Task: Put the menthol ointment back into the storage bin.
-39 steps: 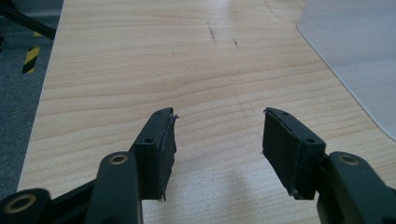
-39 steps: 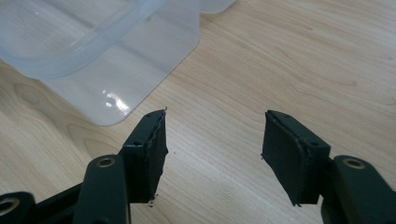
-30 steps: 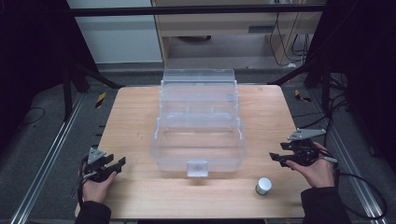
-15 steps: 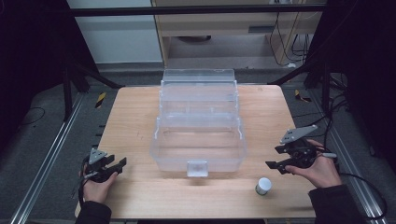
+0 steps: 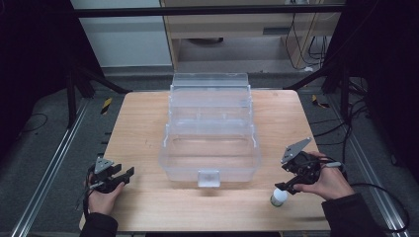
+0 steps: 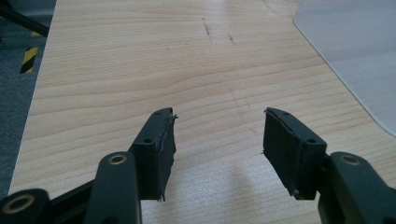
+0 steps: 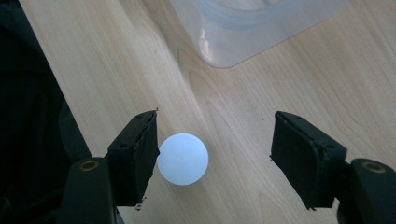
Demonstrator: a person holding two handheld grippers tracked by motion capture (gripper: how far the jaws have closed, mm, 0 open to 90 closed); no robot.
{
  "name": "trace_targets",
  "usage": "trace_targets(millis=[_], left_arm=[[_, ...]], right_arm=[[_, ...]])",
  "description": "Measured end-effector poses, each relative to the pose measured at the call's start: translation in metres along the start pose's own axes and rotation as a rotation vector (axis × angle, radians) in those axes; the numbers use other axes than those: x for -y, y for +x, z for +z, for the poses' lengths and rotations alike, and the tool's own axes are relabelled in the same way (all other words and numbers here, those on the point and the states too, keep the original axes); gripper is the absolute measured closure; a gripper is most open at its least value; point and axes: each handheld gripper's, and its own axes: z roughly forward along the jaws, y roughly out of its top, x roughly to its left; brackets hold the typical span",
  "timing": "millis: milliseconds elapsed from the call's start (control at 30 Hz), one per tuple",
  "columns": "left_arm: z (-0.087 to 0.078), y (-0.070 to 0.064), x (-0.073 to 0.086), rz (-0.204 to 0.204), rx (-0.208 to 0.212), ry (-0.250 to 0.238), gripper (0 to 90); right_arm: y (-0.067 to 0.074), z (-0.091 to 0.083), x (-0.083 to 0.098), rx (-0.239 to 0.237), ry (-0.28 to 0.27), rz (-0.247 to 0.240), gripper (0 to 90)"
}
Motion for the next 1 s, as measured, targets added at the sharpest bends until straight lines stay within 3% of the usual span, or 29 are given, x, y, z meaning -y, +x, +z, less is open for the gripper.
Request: trace_targets(millis=[300, 1000], left_arm=[[0.0, 0.0, 0.0, 0.002, 0.002, 0.001, 43.3], [0.0, 0.0, 0.0, 0.007, 0.001, 0.001, 43.4]], right_arm=[[0.005, 0.012, 0.002, -0.032, 0.086, -0.053, 32.6], [0.012, 0.035, 0.008, -0.058, 0.211, -0.125, 33.9]])
